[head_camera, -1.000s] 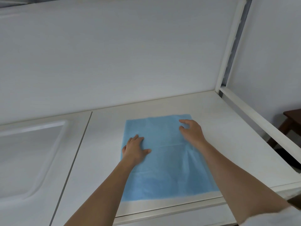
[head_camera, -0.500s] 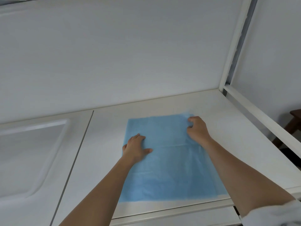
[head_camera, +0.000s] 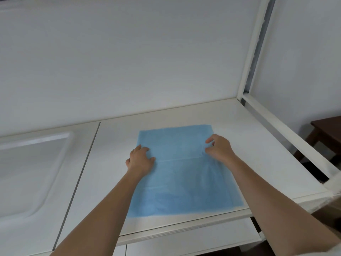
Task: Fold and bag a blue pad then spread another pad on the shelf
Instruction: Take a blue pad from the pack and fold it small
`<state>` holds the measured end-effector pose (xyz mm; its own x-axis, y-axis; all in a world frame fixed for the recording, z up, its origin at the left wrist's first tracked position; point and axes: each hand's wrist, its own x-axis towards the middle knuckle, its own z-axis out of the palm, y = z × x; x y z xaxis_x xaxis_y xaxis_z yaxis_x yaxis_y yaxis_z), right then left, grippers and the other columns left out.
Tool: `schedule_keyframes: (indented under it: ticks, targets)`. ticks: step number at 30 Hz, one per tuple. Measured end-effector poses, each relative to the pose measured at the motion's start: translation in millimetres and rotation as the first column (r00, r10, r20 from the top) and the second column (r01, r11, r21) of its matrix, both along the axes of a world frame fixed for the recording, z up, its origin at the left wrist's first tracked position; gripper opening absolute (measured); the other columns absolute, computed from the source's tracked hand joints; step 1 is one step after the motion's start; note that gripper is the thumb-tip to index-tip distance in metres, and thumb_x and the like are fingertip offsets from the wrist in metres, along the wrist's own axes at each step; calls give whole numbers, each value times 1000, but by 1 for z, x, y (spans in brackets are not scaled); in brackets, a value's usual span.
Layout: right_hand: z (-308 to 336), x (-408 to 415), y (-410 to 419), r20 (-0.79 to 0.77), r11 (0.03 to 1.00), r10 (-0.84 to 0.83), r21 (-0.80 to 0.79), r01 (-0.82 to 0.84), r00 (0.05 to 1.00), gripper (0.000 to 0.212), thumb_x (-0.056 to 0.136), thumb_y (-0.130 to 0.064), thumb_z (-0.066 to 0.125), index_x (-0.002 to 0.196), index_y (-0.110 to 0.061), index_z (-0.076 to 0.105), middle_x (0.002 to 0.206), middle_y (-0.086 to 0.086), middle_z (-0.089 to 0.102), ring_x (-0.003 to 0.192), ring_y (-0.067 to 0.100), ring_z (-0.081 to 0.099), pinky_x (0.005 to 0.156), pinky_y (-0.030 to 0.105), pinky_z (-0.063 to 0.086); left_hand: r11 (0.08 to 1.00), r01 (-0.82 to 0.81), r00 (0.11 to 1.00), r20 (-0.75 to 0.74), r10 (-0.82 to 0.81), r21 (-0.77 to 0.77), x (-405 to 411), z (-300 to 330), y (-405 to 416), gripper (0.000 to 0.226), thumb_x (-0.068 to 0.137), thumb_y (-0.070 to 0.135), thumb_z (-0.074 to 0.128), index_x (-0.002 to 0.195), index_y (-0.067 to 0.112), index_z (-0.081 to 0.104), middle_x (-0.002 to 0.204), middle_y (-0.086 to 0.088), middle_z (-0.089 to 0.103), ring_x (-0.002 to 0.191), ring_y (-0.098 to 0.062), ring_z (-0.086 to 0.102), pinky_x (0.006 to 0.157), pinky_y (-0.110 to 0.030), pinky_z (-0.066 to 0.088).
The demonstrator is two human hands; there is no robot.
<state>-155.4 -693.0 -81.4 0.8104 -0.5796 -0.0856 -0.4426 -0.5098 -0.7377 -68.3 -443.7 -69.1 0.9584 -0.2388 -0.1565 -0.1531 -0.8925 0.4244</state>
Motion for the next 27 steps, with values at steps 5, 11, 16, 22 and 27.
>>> schedule_keyframes:
  ticks: [5,11,16,22,27]
  targets:
    - [0,-14,9,123,993,-108,-42,114,986,32,85,-3,50,113,-12,63,122,6,56,113,24,55,92,30,44,1000,30,999,21,-30,-1,-3,7,-1,50,92,28,54,140,23,41,157,0,20,144,-20,18,111,-44,22]
    - [-7,-26,8,-38,993,1,-121,-6,999,43,88,-6,49,131,-8,50,131,8,44,118,23,50,95,34,41,1000,-27,998,-54,26,-12,-9,1,5,56,91,27,56,143,24,36,151,-10,25,138,-30,23,109,-43,27]
    - [-8,-30,7,-42,991,18,-131,-23,999,48,90,-10,49,138,-11,43,136,4,39,117,21,50,93,34,43,997,-69,996,-66,67,-30,-11,-2,13,56,89,23,56,142,20,37,137,-14,32,127,-34,33,104,-41,34]
    - [-4,-43,-1,54,1000,16,-22,-15,998,48,87,-5,54,133,-16,50,131,7,38,101,14,45,80,17,33,979,-185,976,-135,174,-81,-15,-1,22,51,85,19,58,131,10,41,129,-13,33,95,-37,57,76,-38,47]
    - [-8,-50,-4,166,998,-17,-59,27,986,38,86,-5,60,124,-11,58,123,11,47,79,12,55,74,14,34,945,-290,944,-208,256,-151,-18,2,31,30,74,22,70,90,1,55,99,-17,64,78,-32,60,65,-35,51]
